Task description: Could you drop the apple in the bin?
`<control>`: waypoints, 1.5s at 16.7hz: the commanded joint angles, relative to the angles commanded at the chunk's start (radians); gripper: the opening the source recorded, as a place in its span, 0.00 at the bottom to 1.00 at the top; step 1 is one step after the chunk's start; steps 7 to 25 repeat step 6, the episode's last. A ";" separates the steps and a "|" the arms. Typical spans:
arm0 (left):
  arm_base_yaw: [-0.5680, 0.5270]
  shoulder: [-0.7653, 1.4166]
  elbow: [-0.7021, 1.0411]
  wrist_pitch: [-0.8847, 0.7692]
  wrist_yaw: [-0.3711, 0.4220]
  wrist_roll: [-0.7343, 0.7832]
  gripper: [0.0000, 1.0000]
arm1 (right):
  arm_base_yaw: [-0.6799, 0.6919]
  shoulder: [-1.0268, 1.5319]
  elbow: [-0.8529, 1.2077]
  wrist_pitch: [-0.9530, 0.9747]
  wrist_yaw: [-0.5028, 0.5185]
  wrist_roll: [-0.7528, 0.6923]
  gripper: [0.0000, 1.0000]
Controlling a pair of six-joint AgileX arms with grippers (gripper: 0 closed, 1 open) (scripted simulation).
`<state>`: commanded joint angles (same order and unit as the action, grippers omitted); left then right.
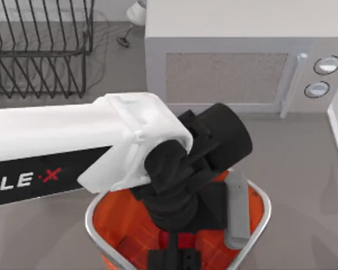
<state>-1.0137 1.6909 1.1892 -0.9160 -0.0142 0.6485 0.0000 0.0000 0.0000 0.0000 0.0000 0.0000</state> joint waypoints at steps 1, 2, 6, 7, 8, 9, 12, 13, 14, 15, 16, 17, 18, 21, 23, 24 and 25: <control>0.000 0.000 0.000 0.000 0.000 0.000 1.00 | 0.000 0.000 0.000 0.000 0.000 0.000 1.00; 0.000 0.000 0.000 0.000 0.000 0.000 1.00 | 0.000 0.000 0.000 0.000 0.000 0.000 1.00; 0.000 0.000 0.000 0.000 0.000 0.000 1.00 | 0.000 0.000 0.000 0.000 0.000 0.000 1.00; 0.000 0.000 0.000 0.000 0.000 0.000 1.00 | 0.000 0.000 0.000 0.000 0.000 0.000 1.00; 0.000 0.000 0.000 0.000 0.000 0.000 1.00 | 0.000 0.000 0.000 0.000 0.000 0.000 1.00; 0.000 0.000 0.000 0.000 0.000 0.000 1.00 | 0.000 0.000 0.000 0.000 0.000 0.000 1.00; 0.000 0.000 0.000 0.000 0.000 0.000 1.00 | 0.000 0.000 0.000 0.000 0.000 0.000 1.00; 0.000 0.000 0.000 0.000 0.000 0.000 1.00 | 0.000 0.000 0.000 0.000 0.000 0.000 1.00; 0.000 0.000 0.000 0.000 0.000 0.000 1.00 | 0.000 0.000 0.000 0.000 0.000 0.000 1.00; 0.000 0.000 0.000 0.000 0.000 0.000 1.00 | 0.000 0.000 0.000 0.000 0.000 0.000 1.00; 0.000 0.000 0.000 0.000 0.000 0.000 1.00 | 0.000 0.000 0.000 0.000 0.000 0.000 1.00; 0.000 0.000 0.000 0.000 0.000 0.000 1.00 | 0.000 0.000 0.000 0.000 0.000 0.000 1.00; 0.000 0.000 0.000 0.000 0.000 0.000 1.00 | 0.000 0.000 0.000 0.000 0.000 0.000 1.00; 0.000 0.000 0.000 0.000 0.000 0.000 1.00 | 0.000 0.000 0.000 0.000 0.000 0.000 1.00; 0.000 0.000 0.000 0.000 0.000 0.000 1.00 | 0.000 0.000 0.000 0.000 0.000 0.000 1.00; 0.000 0.000 0.000 0.000 0.000 0.000 1.00 | 0.000 0.000 0.000 0.000 0.000 0.000 1.00; 0.000 0.000 0.000 0.000 0.000 0.000 1.00 | 0.000 0.000 0.000 0.000 0.000 0.000 1.00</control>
